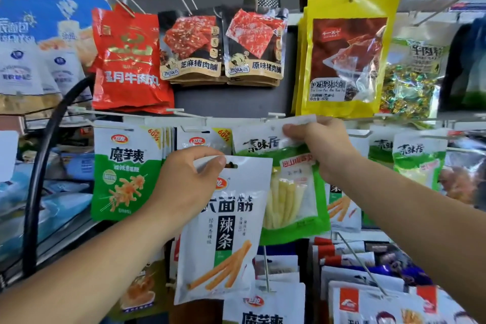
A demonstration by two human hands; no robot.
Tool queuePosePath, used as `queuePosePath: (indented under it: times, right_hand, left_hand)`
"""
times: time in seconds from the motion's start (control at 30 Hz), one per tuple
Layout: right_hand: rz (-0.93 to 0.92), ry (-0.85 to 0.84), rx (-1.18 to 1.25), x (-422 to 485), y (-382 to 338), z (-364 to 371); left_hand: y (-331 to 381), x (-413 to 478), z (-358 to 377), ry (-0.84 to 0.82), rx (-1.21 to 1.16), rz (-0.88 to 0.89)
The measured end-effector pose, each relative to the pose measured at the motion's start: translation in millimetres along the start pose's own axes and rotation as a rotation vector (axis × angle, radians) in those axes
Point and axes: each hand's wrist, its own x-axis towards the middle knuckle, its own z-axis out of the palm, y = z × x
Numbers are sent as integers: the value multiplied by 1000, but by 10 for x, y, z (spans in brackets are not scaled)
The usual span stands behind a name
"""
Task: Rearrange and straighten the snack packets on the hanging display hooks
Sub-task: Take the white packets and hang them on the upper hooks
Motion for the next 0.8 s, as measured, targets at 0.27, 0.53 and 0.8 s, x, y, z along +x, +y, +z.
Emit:
queuePosePath:
  times: [0.27, 0.53, 0.8]
  right_hand:
    - [0, -144, -7, -247, -144, -348]
    - [-15, 97, -71, -393, 1, -1365]
    - [-69, 416, -90, -197, -90, -2372]
  left_hand:
    - [216, -43, 250, -41, -13, 35]
    - [438, -167, 1062, -205, -45, 46]
    - [738, -121, 1761, -212, -127, 107]
